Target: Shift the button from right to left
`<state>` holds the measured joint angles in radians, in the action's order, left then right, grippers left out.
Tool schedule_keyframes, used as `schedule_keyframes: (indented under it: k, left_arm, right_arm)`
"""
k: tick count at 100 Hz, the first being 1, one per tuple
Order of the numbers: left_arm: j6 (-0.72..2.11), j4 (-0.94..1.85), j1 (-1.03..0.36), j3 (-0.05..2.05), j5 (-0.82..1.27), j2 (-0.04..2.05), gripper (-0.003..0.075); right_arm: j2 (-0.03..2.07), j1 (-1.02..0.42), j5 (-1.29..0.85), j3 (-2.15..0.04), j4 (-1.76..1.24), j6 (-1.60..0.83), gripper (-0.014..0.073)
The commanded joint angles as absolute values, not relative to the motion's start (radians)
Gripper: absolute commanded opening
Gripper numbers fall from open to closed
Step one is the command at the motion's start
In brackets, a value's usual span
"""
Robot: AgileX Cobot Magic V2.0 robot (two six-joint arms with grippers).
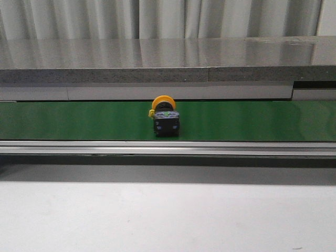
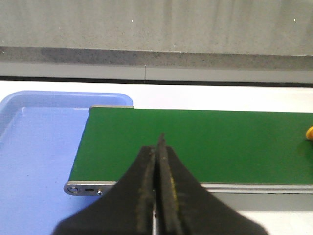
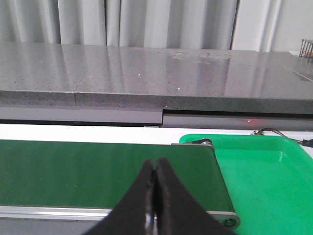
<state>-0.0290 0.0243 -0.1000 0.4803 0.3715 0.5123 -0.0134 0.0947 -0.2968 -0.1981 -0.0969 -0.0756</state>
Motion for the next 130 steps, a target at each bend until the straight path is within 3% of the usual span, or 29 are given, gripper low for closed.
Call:
schedule_keyframes:
  k: [1, 14, 23, 30, 47, 54, 104, 130]
  left_arm:
    - [-0.04, 0.035, -0.104, 0.574, 0.337, 0.607, -0.0019]
    - [-0.04, 0.035, -0.104, 0.654, 0.367, 0.744, -0.0015]
    - [-0.039, 0.035, -0.104, 0.715, 0.404, 0.826, 0.0045]
    - [-0.031, 0.035, -0.104, 0.763, 0.437, 0.889, 0.0156]
    - [-0.028, 0.046, -0.104, 0.859, 0.462, 1.03, 0.0542]
    - [-0.028, 0.056, -0.106, 0.9, 0.469, 1.08, 0.0608]
    - [-0.069, 0.059, -0.264, 1.274, 0.795, 1.446, 0.0601]
    - [-0.232, -0.034, -0.344, 1.384, 0.883, 1.567, 0.0599]
  right_arm:
    - [-0.01, 0.096, -0.22, -0.223, -0.103, -0.084, -0.0067]
    - [-0.01, 0.096, -0.219, -0.223, -0.103, -0.084, -0.0067]
    - [-0.01, 0.096, -0.219, -0.223, -0.103, -0.084, -0.0067]
    - [-0.01, 0.096, -0.219, -0.223, -0.103, -0.084, -0.0067]
    - [-0.01, 0.096, -0.219, -0.223, -0.103, -0.084, -0.0067]
    - [-0.01, 0.096, -0.219, -0.223, -0.103, -0.084, -0.0067]
    - [-0.01, 0.096, -0.219, -0.223, -0.103, -0.084, -0.0067]
    - [-0.01, 0.096, -0.219, -0.223, -0.103, -0.084, -0.0067]
